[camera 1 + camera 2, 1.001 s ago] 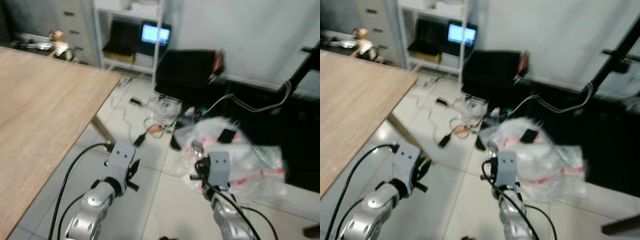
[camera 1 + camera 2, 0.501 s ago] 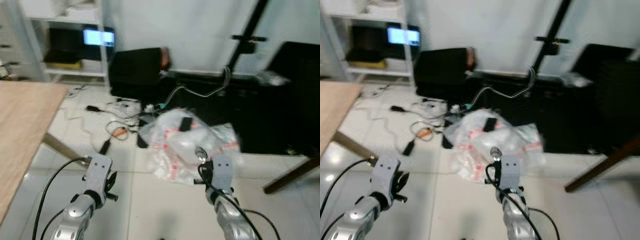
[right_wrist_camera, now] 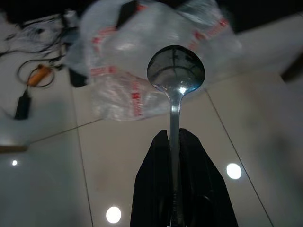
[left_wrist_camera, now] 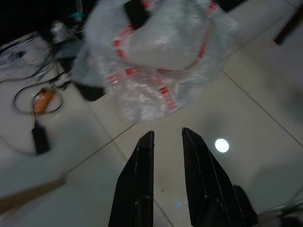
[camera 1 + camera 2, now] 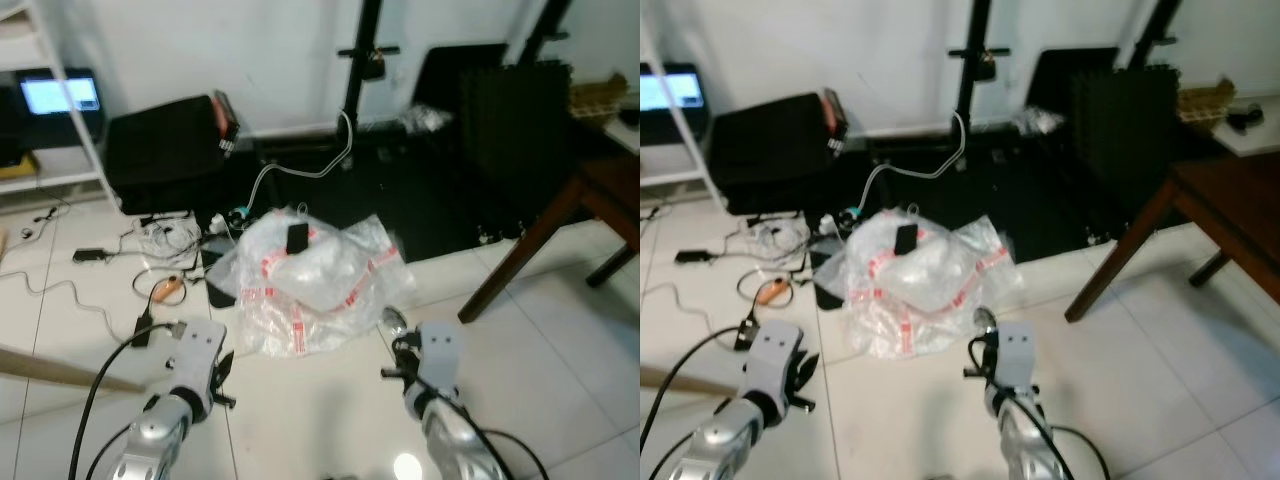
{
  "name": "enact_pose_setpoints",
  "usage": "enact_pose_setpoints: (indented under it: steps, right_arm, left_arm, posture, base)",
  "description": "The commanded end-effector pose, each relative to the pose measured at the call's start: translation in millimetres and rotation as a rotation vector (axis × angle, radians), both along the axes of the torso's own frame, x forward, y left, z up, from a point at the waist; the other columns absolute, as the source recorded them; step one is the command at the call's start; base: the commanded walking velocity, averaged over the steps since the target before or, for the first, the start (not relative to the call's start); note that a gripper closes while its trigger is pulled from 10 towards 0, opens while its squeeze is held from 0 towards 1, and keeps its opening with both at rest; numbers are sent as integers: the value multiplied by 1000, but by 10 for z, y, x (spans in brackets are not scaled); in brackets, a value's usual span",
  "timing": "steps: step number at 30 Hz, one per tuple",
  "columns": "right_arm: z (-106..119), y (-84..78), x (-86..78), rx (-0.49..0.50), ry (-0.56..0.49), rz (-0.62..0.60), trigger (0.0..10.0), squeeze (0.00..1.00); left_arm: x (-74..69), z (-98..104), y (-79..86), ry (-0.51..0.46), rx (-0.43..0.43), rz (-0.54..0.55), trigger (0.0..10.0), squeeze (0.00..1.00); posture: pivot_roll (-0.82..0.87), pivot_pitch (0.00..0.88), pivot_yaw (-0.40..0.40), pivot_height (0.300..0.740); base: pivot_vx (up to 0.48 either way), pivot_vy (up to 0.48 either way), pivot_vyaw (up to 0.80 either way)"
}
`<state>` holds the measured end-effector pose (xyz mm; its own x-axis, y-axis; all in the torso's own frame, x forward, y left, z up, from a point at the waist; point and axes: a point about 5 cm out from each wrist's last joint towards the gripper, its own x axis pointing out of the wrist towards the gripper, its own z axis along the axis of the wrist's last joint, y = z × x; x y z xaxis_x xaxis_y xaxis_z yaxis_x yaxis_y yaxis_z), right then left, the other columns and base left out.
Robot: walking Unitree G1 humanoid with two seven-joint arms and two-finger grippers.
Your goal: Setting the table
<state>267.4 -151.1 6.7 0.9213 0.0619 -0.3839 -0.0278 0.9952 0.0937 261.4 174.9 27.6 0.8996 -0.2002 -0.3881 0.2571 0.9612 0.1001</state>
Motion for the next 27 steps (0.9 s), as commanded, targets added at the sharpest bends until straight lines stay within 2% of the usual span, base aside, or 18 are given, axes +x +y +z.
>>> enact_pose_setpoints:
  steps: [1,27]
  right_arm:
    - [-11,-62,-13,-5,-1,-21,10000,0]
    - [-21,-54,-7,-8,-10,-11,10000,0]
  left_arm:
    - [-34,-32,-34,2,-2,-16,10000,0]
    - [-20,-39,-38,-23,8,-17,10000,0]
  posture:
    - [17,40,44,740]
    - [18,38,40,740]
  base:
    - [0,0,-781]
    - [0,0,-781]
